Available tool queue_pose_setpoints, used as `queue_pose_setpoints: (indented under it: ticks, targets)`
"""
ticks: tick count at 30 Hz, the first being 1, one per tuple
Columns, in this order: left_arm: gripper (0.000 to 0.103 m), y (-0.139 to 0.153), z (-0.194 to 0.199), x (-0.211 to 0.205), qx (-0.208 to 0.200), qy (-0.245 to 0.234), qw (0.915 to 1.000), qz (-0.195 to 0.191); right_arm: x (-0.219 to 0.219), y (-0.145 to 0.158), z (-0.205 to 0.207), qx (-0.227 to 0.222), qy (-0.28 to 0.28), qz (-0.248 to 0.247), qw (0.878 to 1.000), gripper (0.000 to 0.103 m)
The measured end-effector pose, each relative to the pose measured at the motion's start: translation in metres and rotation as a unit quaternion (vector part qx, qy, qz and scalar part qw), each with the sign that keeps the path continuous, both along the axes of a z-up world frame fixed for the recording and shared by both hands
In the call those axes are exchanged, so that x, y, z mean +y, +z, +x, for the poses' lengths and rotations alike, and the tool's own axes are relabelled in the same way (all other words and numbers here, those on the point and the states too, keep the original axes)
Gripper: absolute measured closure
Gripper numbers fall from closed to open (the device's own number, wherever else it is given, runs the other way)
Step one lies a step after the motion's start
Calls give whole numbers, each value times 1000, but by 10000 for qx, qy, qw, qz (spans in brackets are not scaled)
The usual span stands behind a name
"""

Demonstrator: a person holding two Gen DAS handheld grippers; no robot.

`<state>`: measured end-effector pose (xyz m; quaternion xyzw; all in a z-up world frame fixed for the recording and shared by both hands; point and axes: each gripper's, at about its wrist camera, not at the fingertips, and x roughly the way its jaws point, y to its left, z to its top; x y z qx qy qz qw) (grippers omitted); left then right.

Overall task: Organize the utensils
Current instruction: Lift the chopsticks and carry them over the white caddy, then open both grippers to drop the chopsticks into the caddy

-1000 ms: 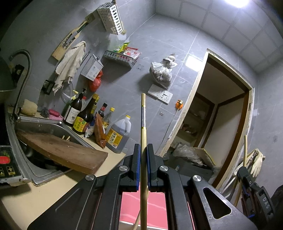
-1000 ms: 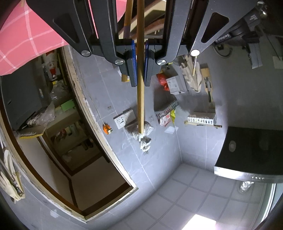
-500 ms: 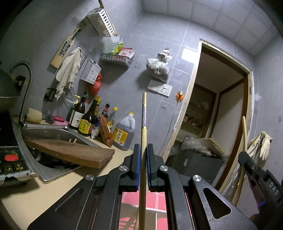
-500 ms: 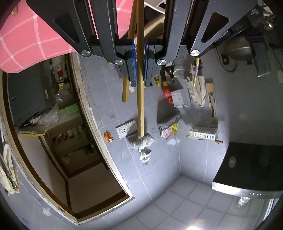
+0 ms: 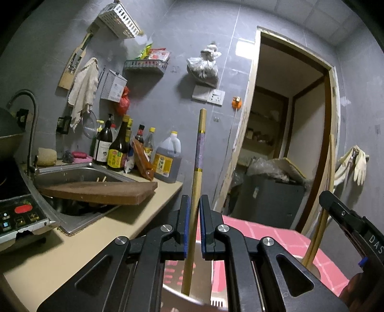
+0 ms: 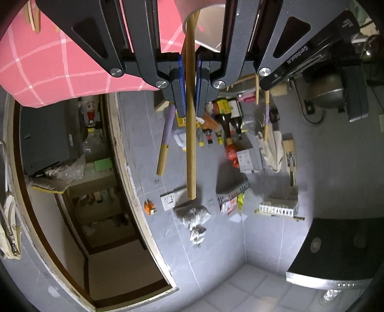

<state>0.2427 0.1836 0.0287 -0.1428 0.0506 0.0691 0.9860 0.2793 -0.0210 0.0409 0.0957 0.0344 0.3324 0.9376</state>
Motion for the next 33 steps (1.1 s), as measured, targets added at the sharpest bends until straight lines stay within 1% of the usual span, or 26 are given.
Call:
queue_pose_setpoints:
  ticks: [8, 12, 15, 19, 23, 25, 27, 29, 31, 33]
  targets:
    - [98, -9, -4, -1, 311, -134, 9994, -64, 2, -5, -6, 217, 9, -274, 9994, 97]
    - [97, -9, -10, -2, 331, -206, 9992, -95, 3, -6, -9, 250, -30, -410, 9988, 96]
    - [97, -7, -13, -1, 339, -254, 9990, -126, 2, -6, -11, 259, -49, -448, 9986, 93]
    - [97, -5, -17, -2, 343, -296, 9989, -149, -2, -3, -17, 168, -82, -457, 9988, 83]
    - [96, 4, -25, -6, 243, -326, 9991, -119, -8, 6, -26, -58, -162, -452, 9988, 80]
    - [91, 10, -30, -9, 172, -373, 9991, -100, -12, 10, -31, -152, -238, -416, 9987, 79]
    - [80, 15, -34, -13, 108, -410, 9991, -83, -18, 15, -36, -248, -334, -380, 9984, 73]
    - [74, 20, -37, -17, 59, -442, 9990, -66, -24, 20, -41, -316, -432, -338, 9980, 60]
    - [71, 26, -42, -22, 3, -482, 9988, -34, -31, 24, -46, -364, -537, -294, 9975, 55]
    - [65, 32, -46, -27, -48, -541, 9985, -1, -39, 28, -50, -408, -631, -281, 9968, 50]
